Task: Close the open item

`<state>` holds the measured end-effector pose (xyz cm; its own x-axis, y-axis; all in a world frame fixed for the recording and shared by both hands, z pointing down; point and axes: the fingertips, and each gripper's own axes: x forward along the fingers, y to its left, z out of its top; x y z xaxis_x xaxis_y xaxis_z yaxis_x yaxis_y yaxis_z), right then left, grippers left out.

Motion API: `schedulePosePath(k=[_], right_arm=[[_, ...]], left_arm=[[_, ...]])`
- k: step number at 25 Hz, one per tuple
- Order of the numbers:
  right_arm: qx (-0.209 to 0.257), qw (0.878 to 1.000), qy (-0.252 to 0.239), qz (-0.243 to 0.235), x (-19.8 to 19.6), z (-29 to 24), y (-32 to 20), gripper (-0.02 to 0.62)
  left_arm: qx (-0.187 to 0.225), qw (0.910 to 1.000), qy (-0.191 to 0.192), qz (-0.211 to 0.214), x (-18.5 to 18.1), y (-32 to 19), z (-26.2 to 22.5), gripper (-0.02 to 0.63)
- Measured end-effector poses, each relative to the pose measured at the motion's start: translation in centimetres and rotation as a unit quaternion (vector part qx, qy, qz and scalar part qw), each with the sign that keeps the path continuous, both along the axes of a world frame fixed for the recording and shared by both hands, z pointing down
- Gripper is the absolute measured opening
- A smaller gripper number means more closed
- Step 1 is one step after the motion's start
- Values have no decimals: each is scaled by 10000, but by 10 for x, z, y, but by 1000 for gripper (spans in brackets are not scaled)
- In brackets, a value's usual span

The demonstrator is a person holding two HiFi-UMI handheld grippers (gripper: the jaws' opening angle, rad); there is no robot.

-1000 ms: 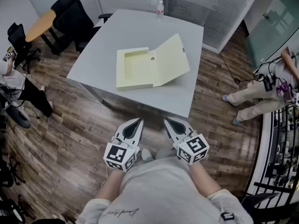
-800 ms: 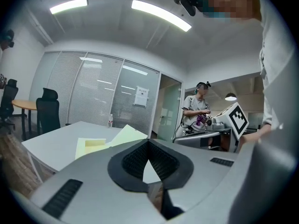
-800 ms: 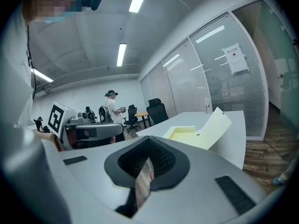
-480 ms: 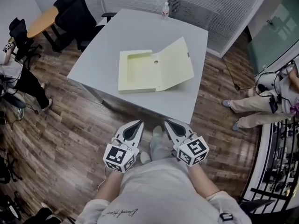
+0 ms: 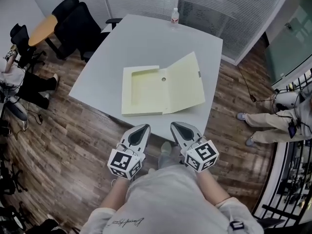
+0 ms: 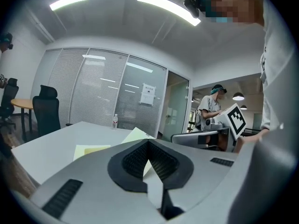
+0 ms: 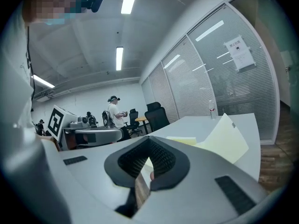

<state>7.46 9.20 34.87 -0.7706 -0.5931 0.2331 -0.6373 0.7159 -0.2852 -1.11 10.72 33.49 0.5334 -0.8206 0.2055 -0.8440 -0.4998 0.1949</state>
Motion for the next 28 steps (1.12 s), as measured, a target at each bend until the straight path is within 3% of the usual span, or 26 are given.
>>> schedulePosePath(k=[6,19,28], right_arm=[[-13,9999,-39,-99,3,0,-54,12],[-136,9998,-17,-111,1,6,-103,14],[-87,9992,92,375,-7,5,-124,13]], left_arm=[[-35,9999,26,-122,2,-51,-1,9],[-126,9998,15,-165,-3,-98,5,9],[-129,9992,-44,384,-14,-131,6,9]])
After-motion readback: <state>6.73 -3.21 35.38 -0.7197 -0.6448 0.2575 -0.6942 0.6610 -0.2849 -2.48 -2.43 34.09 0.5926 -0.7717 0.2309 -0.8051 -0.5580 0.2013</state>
